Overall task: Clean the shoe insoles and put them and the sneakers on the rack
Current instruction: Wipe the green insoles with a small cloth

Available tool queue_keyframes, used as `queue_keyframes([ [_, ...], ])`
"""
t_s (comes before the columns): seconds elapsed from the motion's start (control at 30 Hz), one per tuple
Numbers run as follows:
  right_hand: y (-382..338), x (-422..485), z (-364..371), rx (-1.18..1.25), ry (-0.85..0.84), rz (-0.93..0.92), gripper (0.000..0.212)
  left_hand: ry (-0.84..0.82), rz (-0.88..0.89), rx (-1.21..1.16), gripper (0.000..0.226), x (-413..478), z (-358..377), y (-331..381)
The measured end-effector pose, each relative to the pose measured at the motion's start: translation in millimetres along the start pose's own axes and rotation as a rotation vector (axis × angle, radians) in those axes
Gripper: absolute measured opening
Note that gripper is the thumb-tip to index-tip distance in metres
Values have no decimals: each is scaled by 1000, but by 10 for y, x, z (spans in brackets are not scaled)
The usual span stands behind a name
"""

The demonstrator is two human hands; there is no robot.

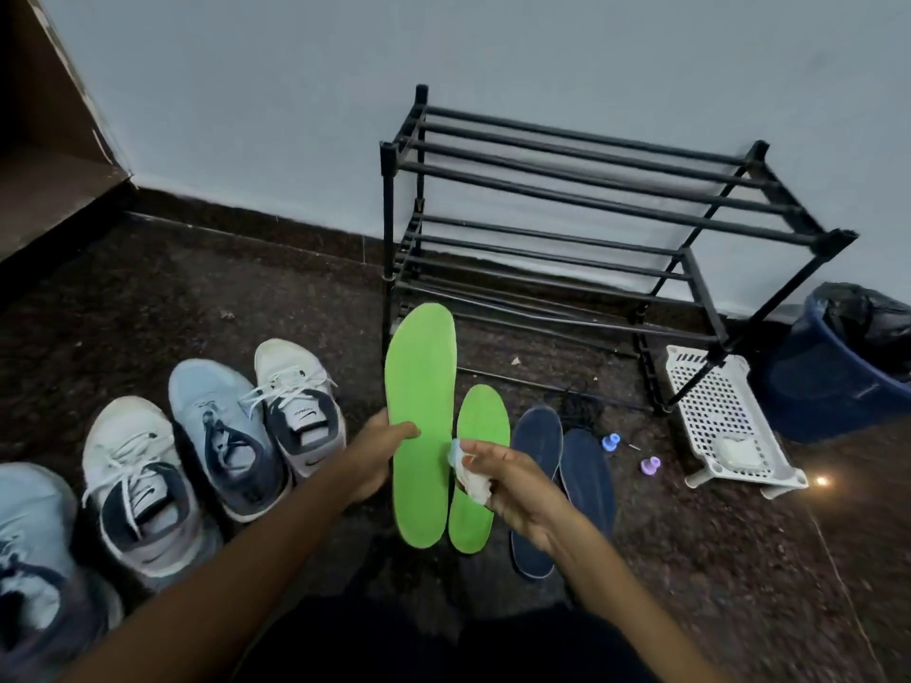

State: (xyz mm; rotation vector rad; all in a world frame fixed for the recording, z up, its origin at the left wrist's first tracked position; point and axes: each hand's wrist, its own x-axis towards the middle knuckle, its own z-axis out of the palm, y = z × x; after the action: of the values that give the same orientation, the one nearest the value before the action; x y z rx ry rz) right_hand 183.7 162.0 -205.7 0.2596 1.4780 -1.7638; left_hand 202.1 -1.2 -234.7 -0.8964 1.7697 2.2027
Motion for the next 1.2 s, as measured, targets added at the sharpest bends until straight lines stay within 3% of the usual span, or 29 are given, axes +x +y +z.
queue_keyframes([
  [0.47,842,597,-411,42,124,174,19,171,-153,157,41,1080,-220,-1395],
  [0.73,1076,631,-561,156,147,188,19,214,-135,216,41,1236,-126,-1537],
  [0.93,1149,617,-634,205,171,194,18,369,-119,345,40,1362,17,-1634],
  [1.1,1154,601,-663,228,178,191,19,535,-125,751,59,1218,119,-1513],
  [1.2,1150,601,-688,248,185,172,19,568,-2,949,53,1141,236,-1446],
])
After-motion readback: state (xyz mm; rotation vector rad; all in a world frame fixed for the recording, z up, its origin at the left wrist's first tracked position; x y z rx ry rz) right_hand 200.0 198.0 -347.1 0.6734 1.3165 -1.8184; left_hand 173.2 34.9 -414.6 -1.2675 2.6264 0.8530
